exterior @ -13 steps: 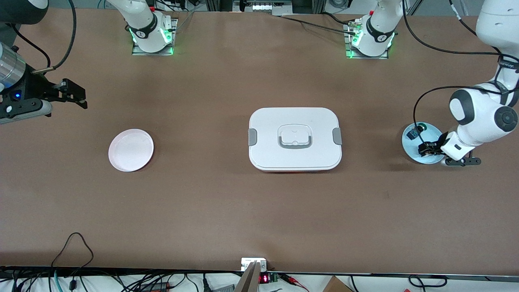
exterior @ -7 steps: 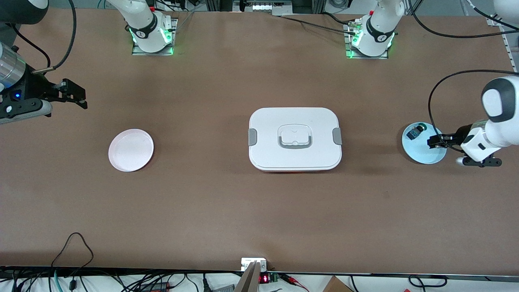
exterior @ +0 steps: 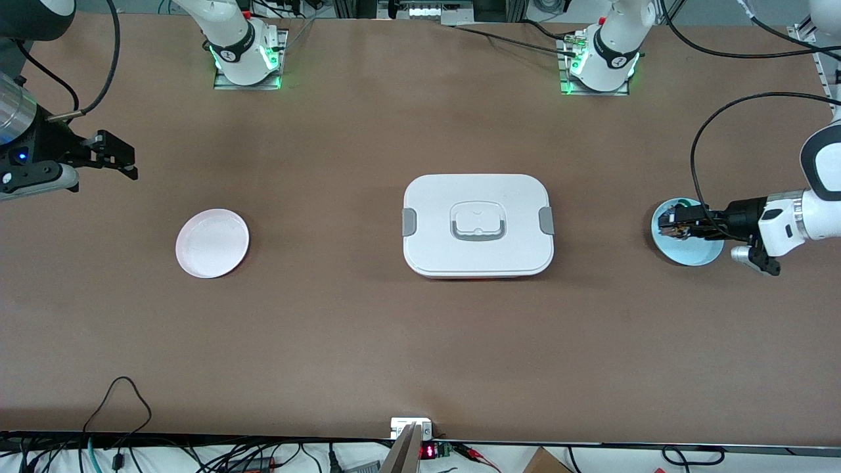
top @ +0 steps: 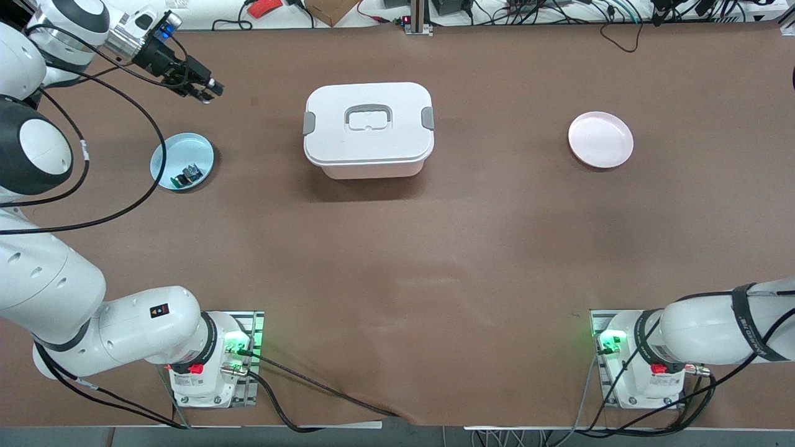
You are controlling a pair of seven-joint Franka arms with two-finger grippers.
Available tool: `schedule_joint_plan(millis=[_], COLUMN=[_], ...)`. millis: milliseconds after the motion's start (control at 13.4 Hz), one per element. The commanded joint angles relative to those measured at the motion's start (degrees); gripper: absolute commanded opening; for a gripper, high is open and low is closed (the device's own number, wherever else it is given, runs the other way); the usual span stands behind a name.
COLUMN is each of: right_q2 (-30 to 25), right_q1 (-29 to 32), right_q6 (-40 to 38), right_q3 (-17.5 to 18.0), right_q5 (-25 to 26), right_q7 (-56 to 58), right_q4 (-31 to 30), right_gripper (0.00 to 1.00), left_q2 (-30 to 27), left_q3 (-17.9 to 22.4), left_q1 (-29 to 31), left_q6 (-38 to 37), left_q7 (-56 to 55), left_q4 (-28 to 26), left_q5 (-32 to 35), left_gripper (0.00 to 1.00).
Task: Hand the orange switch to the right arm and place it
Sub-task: 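Lift the switch with the left gripper while the right gripper reaches toward it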
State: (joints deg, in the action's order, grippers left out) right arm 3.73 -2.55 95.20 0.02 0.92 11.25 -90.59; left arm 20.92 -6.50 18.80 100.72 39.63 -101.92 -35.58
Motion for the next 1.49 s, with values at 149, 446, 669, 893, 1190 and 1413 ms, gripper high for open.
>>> schedule_joint_plan(millis=[149,446,669,893,1190,1413], right_q2=[0.7,1.1,1.5,3.5,8.8,12.1], right_q1=[1.7,2.2,2.3,2.2,2.0,0.3], right_q6=[1.3,0.0,-1.9,-3.0,-4.1,-3.6], right_q3=[0.2,0.2,0.6,0.4,0.6,0.8], right_q5=[-0.8,-2.9,-4.9,-17.4,-39.3,-51.9], right_q7=[-0.7,0.1,1.5,4.7,-4.4,-9.2], right_q4=[0.1,0.2,0.1,0.1,0.0,-0.1], right_gripper=[1.0,1.0,1.0,1.0,1.0,1.0], left_q2=[1.4,8.0,9.8,9.7,8.5,6.7], left_q3=[-3.8,-10.3,-15.6,-15.6,-15.6,-15.8], left_q1=[0.1,-2.4,-3.9,-10.1,-14.9,-17.4], left_q6=[-8.4,-11.0,-10.3,-7.7,-1.0,2.8], left_q7=[21.2,37.8,48.1,58.8,70.0,70.0], left_q4=[0.6,1.5,1.6,1.6,1.6,1.5], left_q5=[-15.5,-32.6,-42.7,-52.4,-54.5,-54.3], left_gripper=[0.45,0.45,0.38,0.36,0.33,0.3])
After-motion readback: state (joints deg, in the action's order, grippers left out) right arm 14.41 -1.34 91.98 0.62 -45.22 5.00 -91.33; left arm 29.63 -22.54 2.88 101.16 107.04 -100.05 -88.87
